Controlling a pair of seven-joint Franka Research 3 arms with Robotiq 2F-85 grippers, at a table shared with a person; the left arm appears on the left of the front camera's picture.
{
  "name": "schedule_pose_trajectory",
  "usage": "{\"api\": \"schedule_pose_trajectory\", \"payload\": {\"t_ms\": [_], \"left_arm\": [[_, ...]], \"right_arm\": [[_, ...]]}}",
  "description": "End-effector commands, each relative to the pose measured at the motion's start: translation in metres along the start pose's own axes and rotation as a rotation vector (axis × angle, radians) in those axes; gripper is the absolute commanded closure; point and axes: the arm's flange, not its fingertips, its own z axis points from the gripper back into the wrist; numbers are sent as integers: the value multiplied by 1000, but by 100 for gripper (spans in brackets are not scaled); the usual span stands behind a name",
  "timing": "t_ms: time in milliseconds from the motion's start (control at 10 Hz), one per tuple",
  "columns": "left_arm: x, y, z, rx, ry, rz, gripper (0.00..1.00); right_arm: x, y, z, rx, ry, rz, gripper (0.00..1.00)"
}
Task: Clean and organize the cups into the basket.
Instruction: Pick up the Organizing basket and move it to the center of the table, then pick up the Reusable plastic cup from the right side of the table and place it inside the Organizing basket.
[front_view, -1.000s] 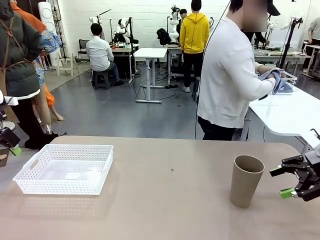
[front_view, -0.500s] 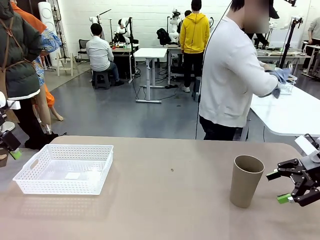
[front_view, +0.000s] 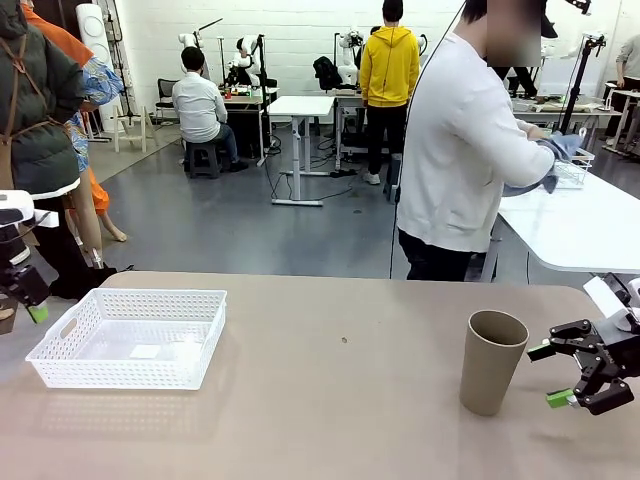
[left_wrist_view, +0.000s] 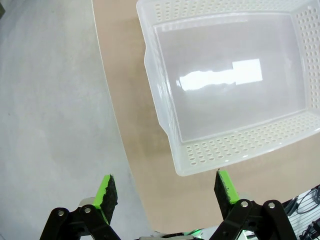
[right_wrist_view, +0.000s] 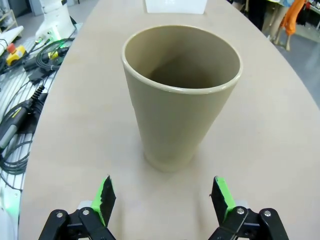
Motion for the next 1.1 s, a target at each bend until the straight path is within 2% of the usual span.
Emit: {"api": "schedule_pose_trajectory", "payload": {"t_ms": [0,300,1000], "left_arm": [[18,-2,7,-3,12,35,0],[37,5,5,-26,-3,119,0],[68,-5,-18,-54,110,177,0]], "right_arm": [[-4,3,-17,-30,6,28,0],[-13,-1,-29,-10,-30,44,0],[-23,-8,-44,53,-57,30,0]]}}
